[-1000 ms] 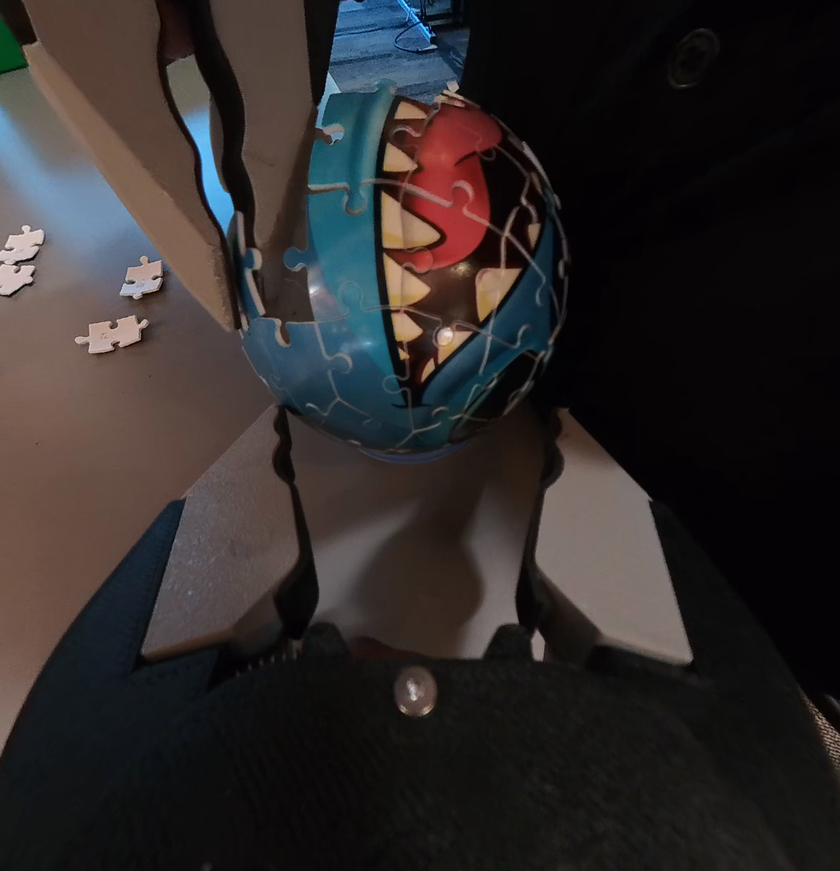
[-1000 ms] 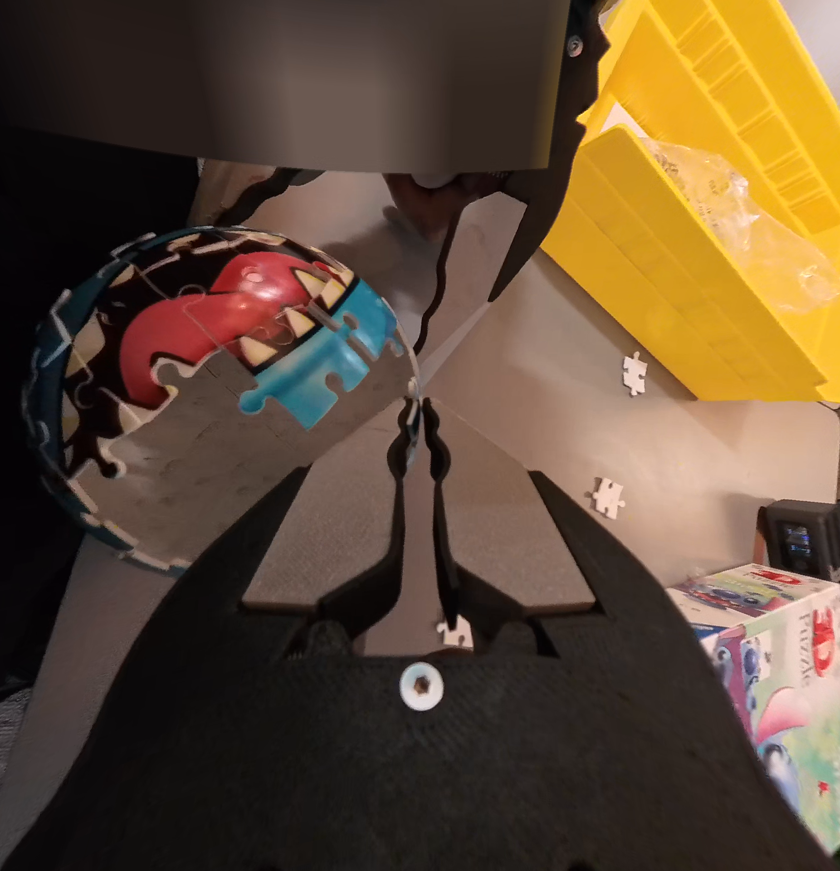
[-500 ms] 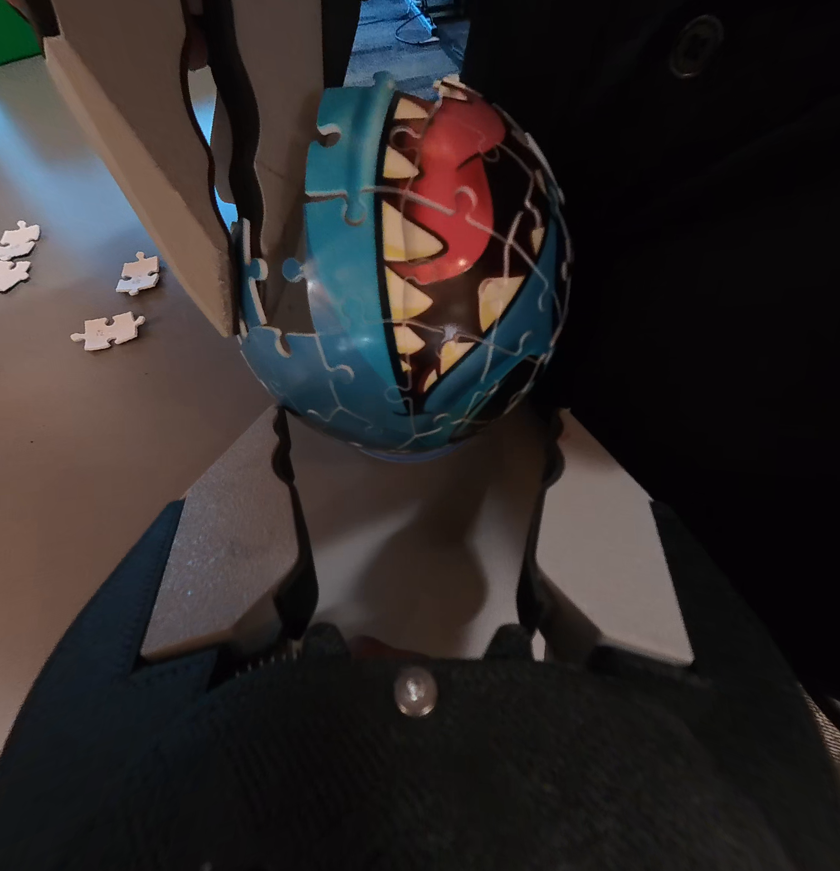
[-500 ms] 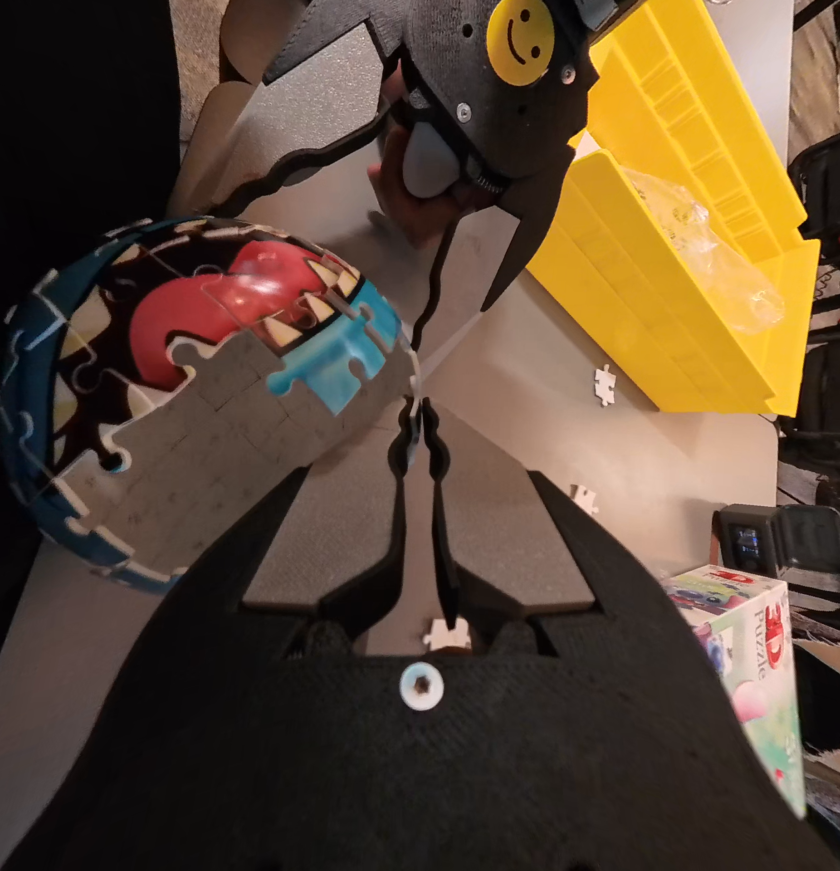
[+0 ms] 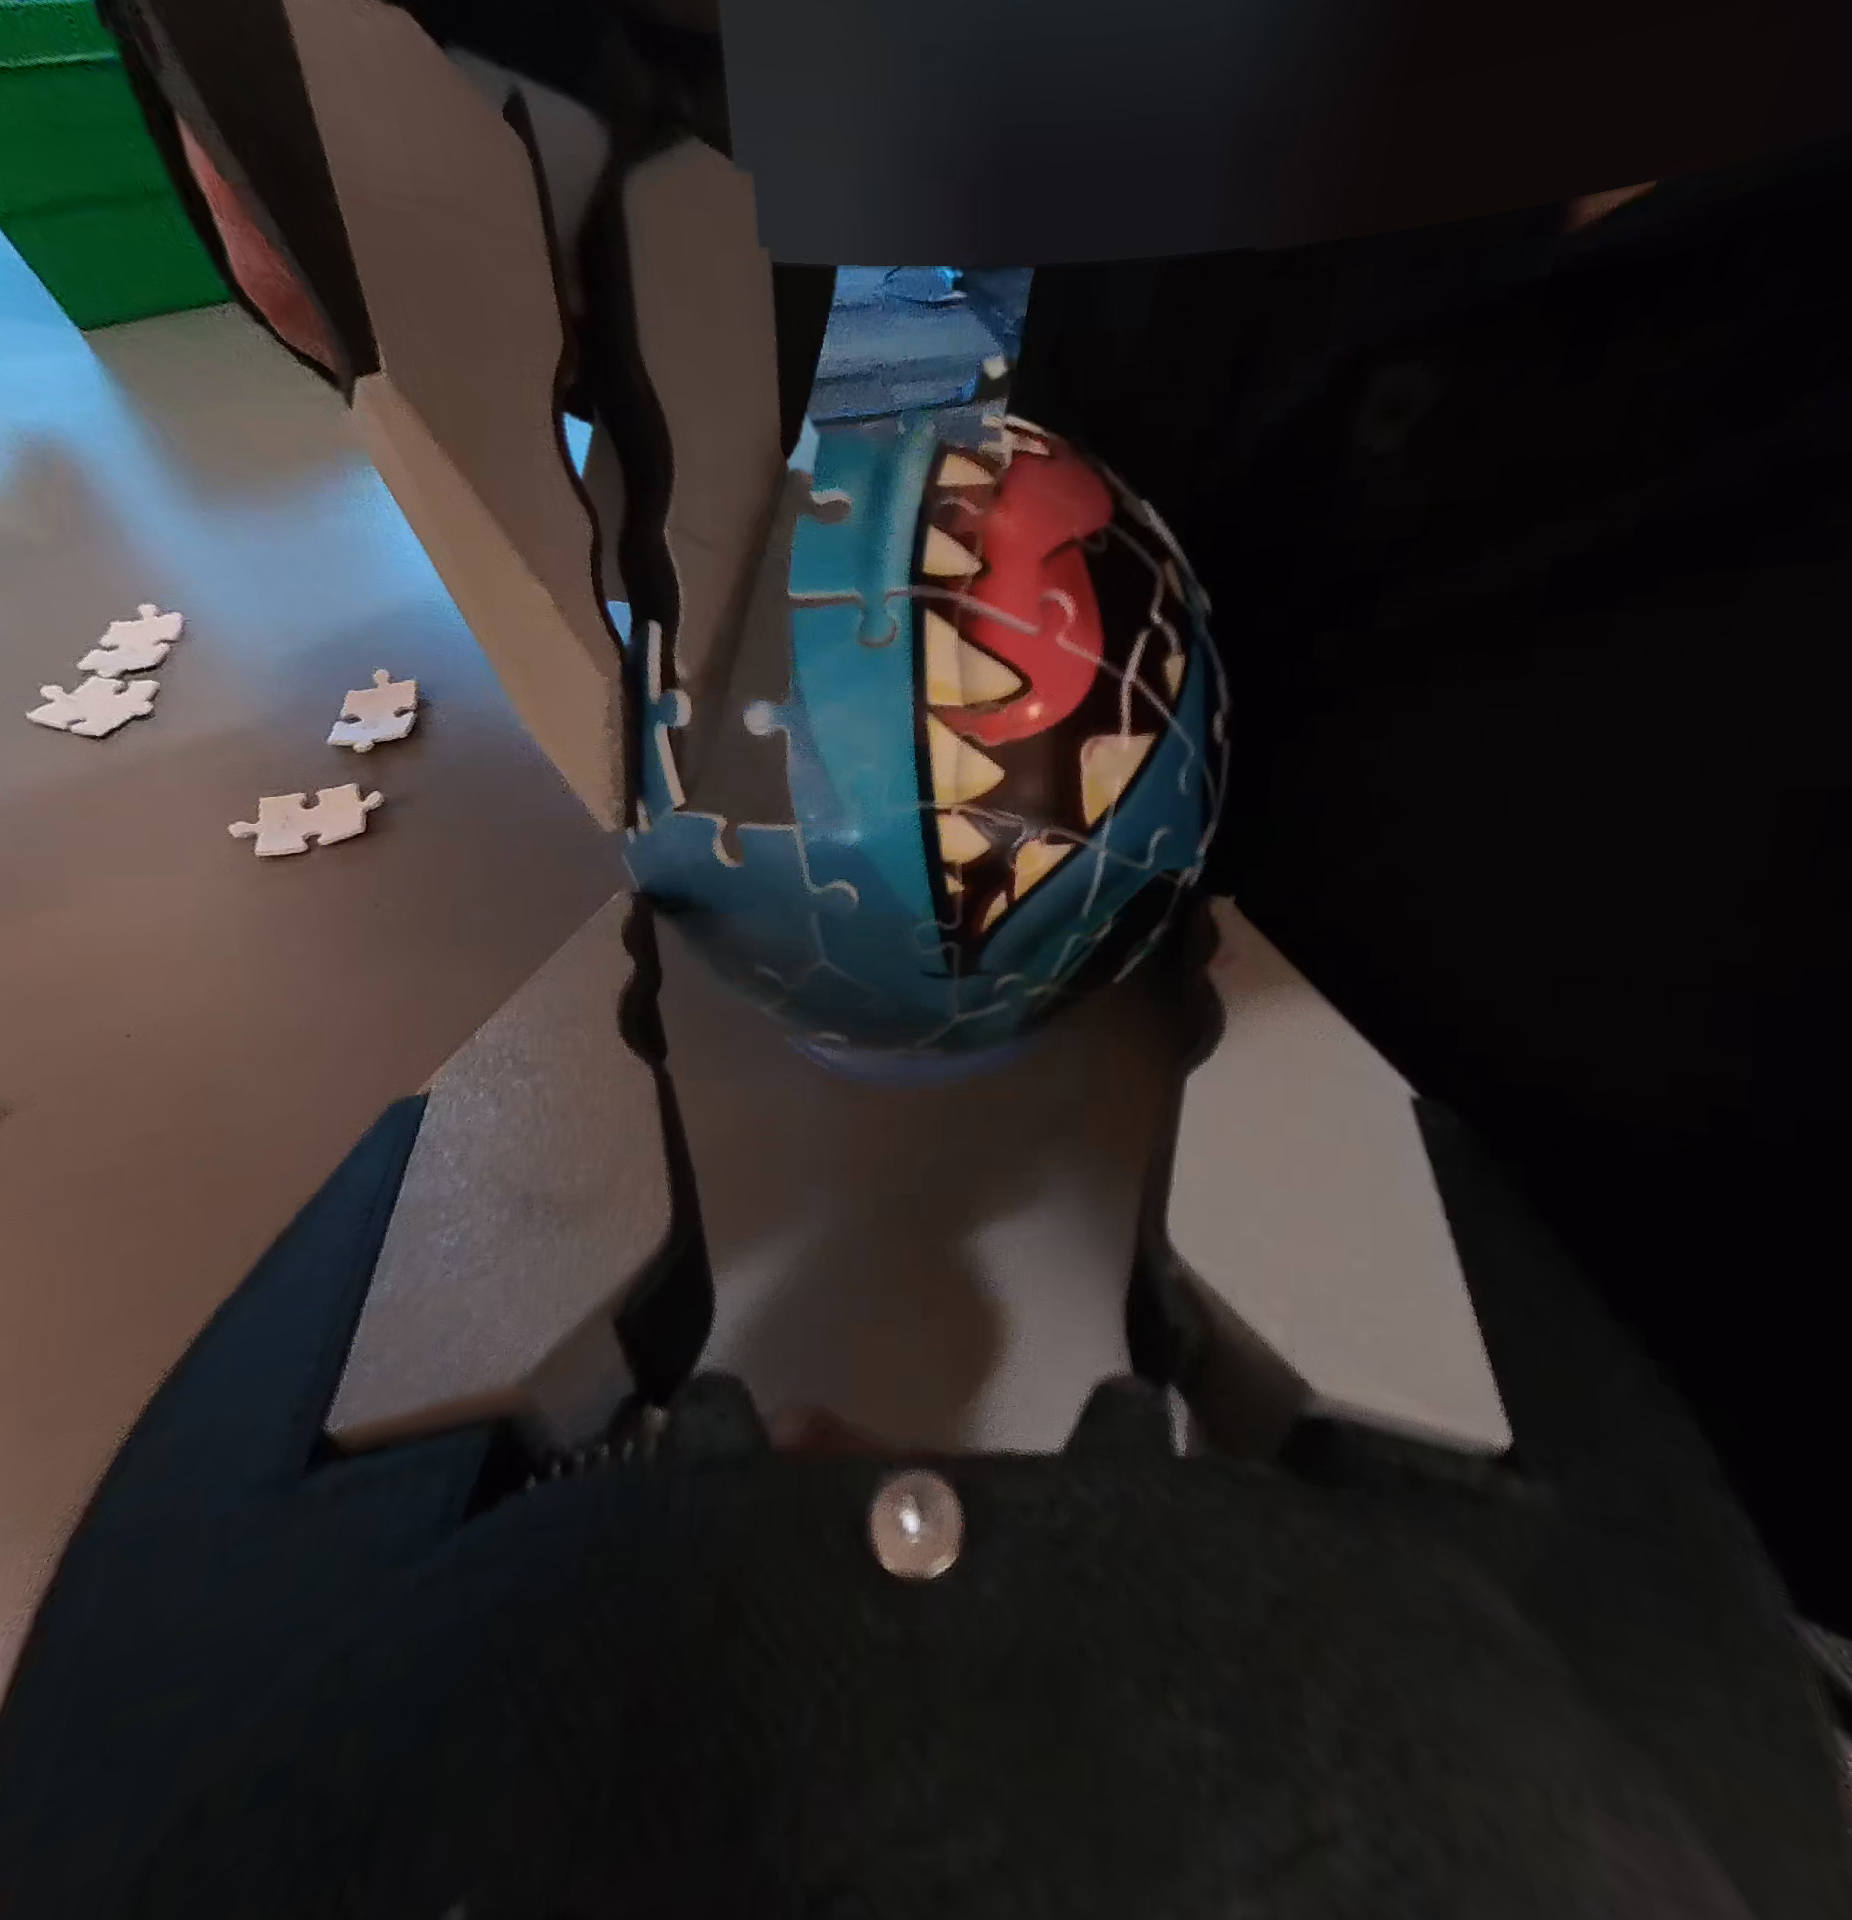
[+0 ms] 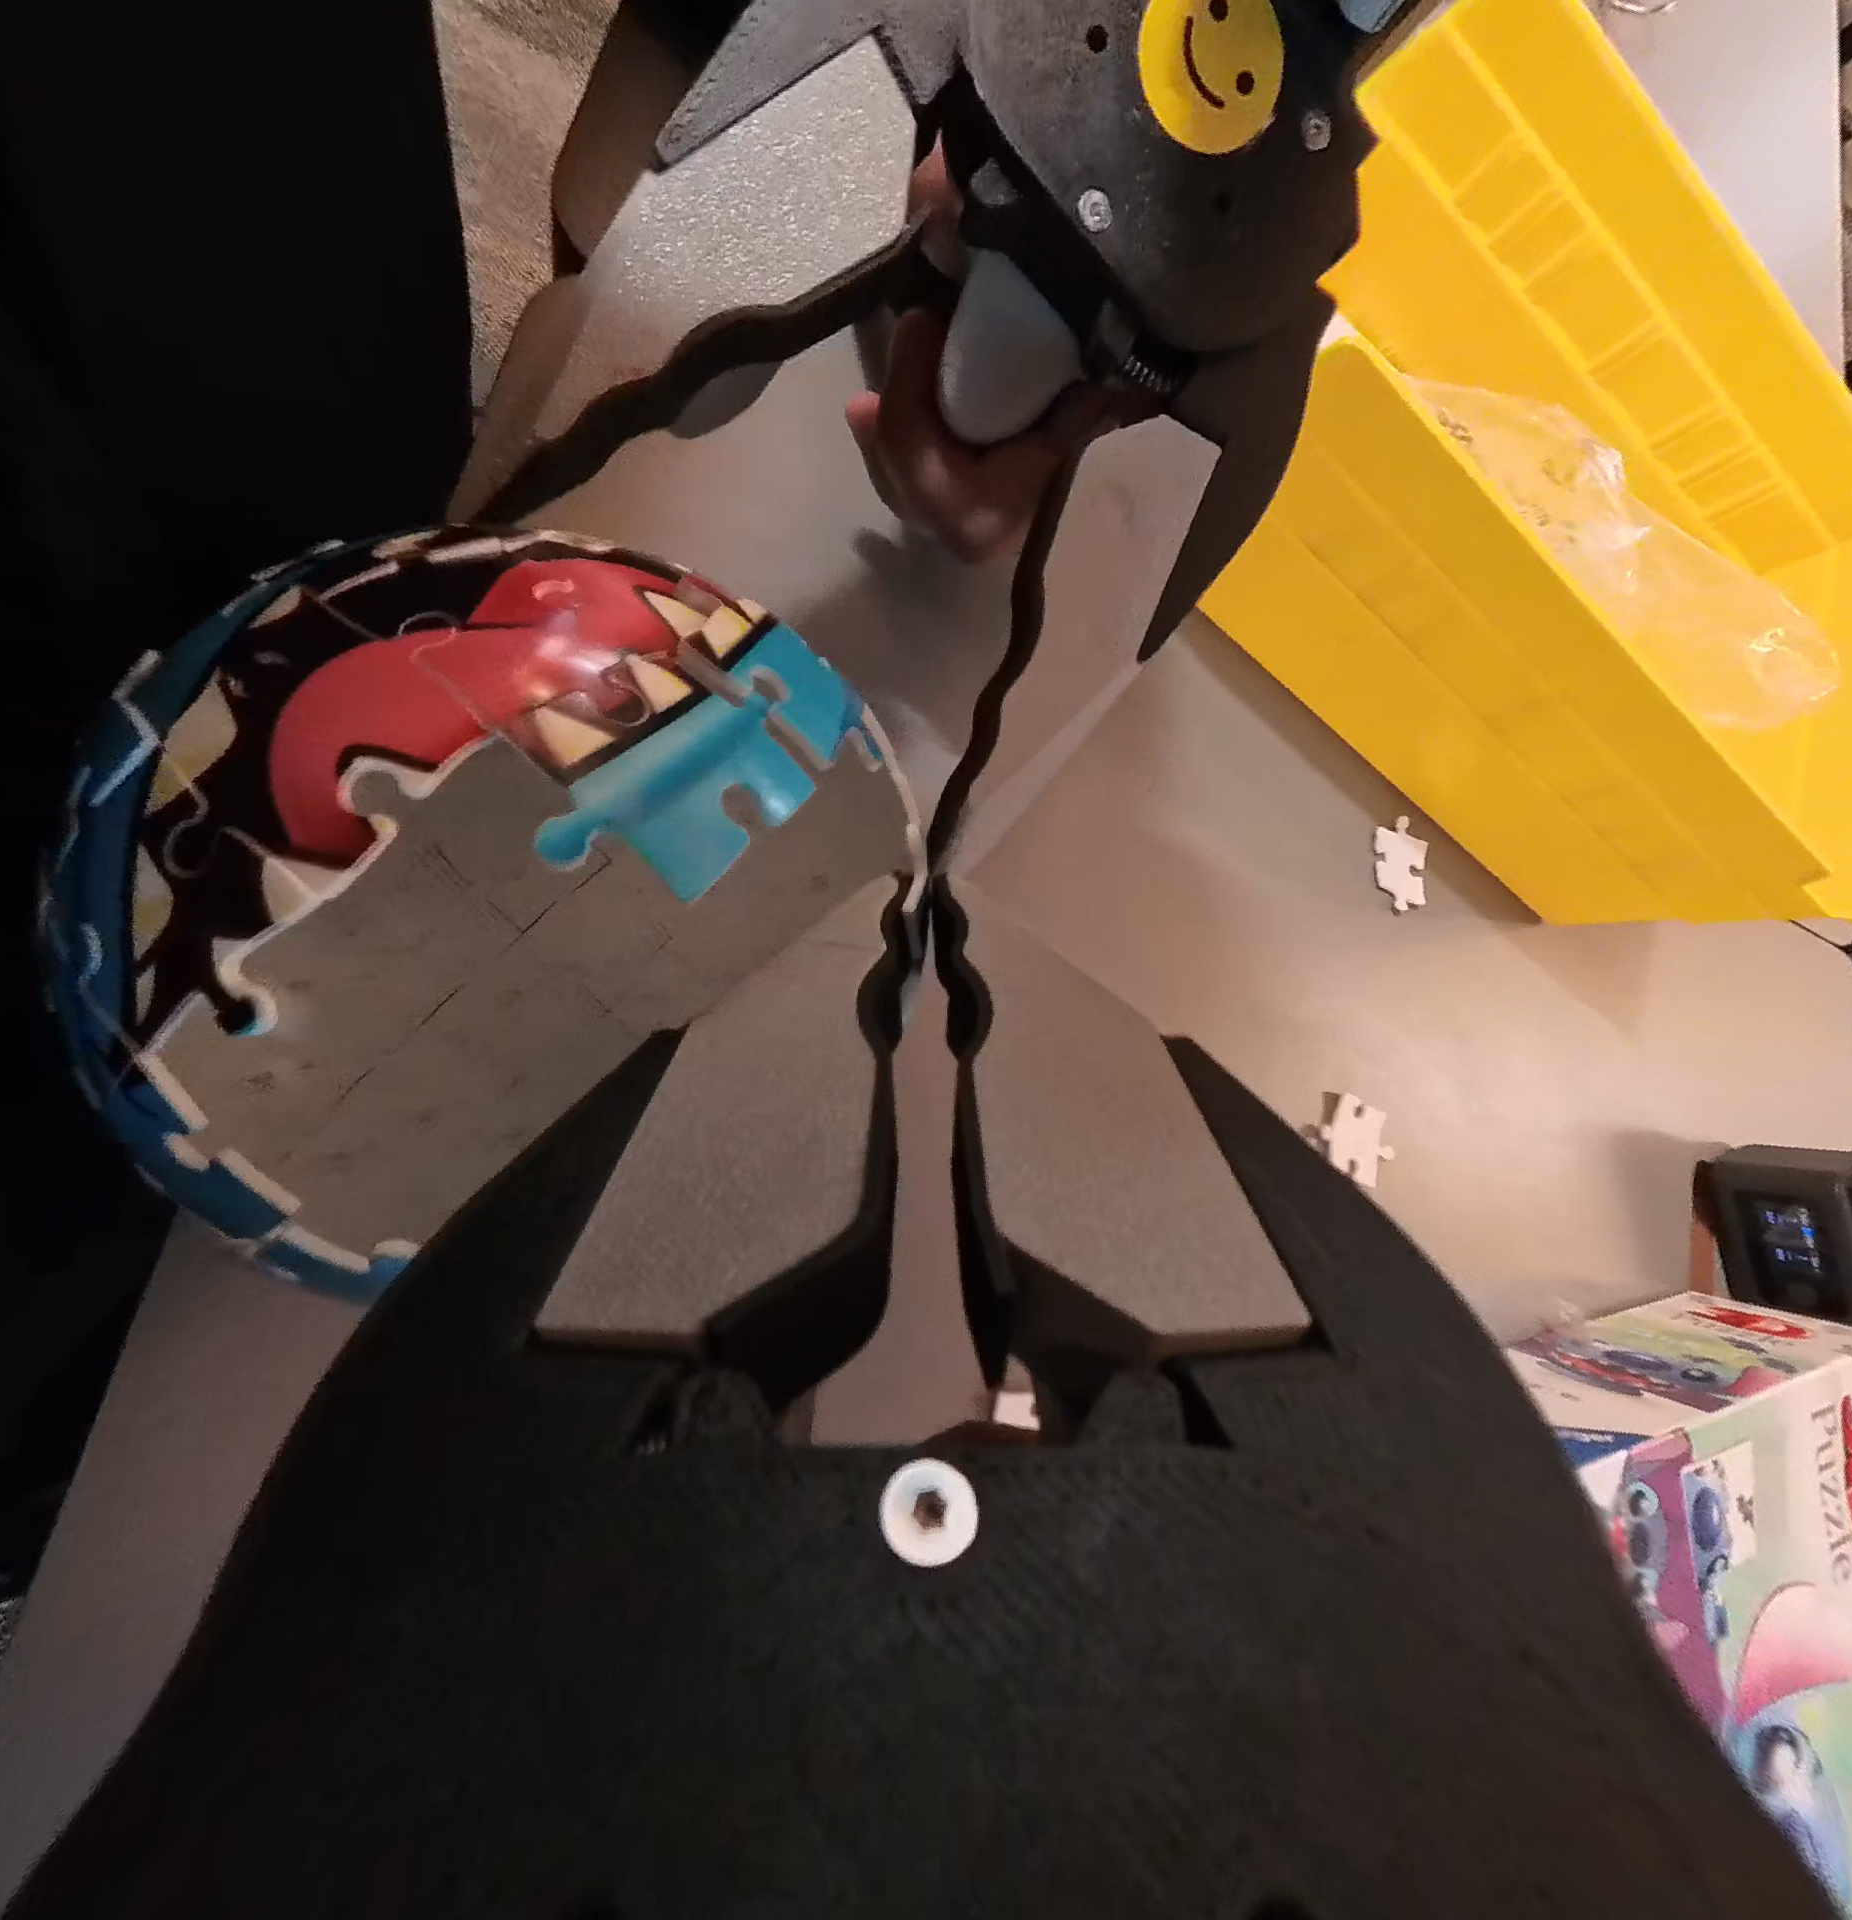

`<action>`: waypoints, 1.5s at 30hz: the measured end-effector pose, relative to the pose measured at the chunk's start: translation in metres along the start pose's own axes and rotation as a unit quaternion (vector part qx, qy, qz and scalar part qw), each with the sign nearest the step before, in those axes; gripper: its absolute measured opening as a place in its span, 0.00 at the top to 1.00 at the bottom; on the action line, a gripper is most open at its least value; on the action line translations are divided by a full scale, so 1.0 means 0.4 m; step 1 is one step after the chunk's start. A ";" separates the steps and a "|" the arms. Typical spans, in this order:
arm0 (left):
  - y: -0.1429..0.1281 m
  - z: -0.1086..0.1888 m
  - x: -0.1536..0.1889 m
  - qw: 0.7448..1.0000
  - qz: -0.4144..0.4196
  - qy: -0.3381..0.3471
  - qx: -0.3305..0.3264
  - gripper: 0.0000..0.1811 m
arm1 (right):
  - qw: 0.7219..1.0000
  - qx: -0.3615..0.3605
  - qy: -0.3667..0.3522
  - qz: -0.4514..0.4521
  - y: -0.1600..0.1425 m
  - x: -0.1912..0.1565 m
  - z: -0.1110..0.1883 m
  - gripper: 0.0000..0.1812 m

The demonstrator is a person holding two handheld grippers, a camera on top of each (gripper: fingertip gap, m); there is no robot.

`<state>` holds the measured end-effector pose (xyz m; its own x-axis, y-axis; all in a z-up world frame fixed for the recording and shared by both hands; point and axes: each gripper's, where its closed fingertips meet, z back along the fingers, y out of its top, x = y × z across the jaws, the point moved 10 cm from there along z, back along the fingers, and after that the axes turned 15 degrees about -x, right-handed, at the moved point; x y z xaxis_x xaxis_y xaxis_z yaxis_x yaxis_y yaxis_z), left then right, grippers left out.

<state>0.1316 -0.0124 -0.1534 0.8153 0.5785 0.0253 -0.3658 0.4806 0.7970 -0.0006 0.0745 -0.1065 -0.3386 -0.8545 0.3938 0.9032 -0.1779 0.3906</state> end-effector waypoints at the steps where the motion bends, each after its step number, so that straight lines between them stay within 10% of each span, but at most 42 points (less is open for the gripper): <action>1: -0.001 0.000 -0.002 1.000 0.002 0.000 0.003 0.45 | 1.000 0.000 -0.002 -0.001 0.000 0.000 -0.001 1.00; 45: 0.011 -0.011 0.015 0.998 -0.035 0.035 -0.040 0.42 | 0.999 0.006 0.037 -0.002 -0.013 0.019 0.001 0.94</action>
<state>0.1328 -0.0040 -0.1526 0.8075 0.5854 -0.0724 -0.3465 0.5701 0.7450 -0.0078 0.0691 -0.1053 -0.3221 -0.8875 0.3297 0.8984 -0.1767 0.4021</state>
